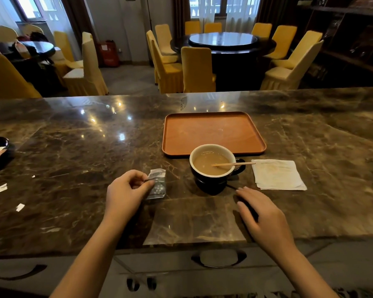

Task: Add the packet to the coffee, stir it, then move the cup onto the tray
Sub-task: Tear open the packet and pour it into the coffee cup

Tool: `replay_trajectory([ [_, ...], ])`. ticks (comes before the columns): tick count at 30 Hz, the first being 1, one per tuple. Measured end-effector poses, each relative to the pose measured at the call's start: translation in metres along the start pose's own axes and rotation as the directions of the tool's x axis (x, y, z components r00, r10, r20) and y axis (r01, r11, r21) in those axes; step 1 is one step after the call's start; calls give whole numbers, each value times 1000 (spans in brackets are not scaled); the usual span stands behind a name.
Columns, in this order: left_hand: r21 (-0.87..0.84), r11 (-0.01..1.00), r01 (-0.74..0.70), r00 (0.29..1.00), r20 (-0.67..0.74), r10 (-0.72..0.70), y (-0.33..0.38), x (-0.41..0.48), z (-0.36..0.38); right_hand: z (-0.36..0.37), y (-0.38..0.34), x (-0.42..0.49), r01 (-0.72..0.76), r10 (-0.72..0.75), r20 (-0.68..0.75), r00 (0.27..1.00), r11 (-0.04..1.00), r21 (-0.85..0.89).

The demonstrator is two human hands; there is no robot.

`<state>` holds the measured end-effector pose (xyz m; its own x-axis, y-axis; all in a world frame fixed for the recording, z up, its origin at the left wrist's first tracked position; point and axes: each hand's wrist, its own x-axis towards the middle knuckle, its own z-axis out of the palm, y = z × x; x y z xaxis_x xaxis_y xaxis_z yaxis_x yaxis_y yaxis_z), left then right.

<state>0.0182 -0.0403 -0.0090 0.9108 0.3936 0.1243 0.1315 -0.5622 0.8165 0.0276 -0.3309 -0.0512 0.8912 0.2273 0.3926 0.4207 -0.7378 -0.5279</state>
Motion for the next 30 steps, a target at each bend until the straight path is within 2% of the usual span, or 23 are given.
replay_trajectory([
  [3, -174, 984, 28, 998, 52, -19, 21, -17, -3, -7, -13, -5, 49, -38, -90, 995, 991, 122],
  [6, -233, 972, -39, 993, 99, 64, 45, -31, -1, -12, -40, -11, 43, -1, -122, 993, 940, 338],
  [8, -284, 956, -69, 983, 142, 113, 60, -38, 4, -15, -62, -8, -43, 81, -53, 995, 861, 507],
  [10, -335, 939, -72, 972, 187, 141, 72, -42, 11, -17, -78, 0, -190, 168, 100, 981, 709, 679],
  [12, -378, 924, -56, 958, 241, 157, 81, -44, 18, -20, -85, 8, -288, 199, 209, 957, 586, 758],
  [18, -513, 858, 40, 928, 337, 158, 94, -39, 29, -32, -83, 22, -306, 265, 204, 943, 438, 845],
  [20, -489, 872, 31, 912, 371, 175, 99, -29, 30, -39, -80, 35, -292, 273, 180, 945, 456, 841],
  [24, -392, 916, -90, 883, 394, 255, 118, 7, 28, -61, -72, 77, -221, 180, 135, 974, 669, 709],
  [30, -280, 924, -260, 849, 389, 357, 140, 56, 37, -74, -53, 136, -150, 50, 209, 977, 856, 495],
])
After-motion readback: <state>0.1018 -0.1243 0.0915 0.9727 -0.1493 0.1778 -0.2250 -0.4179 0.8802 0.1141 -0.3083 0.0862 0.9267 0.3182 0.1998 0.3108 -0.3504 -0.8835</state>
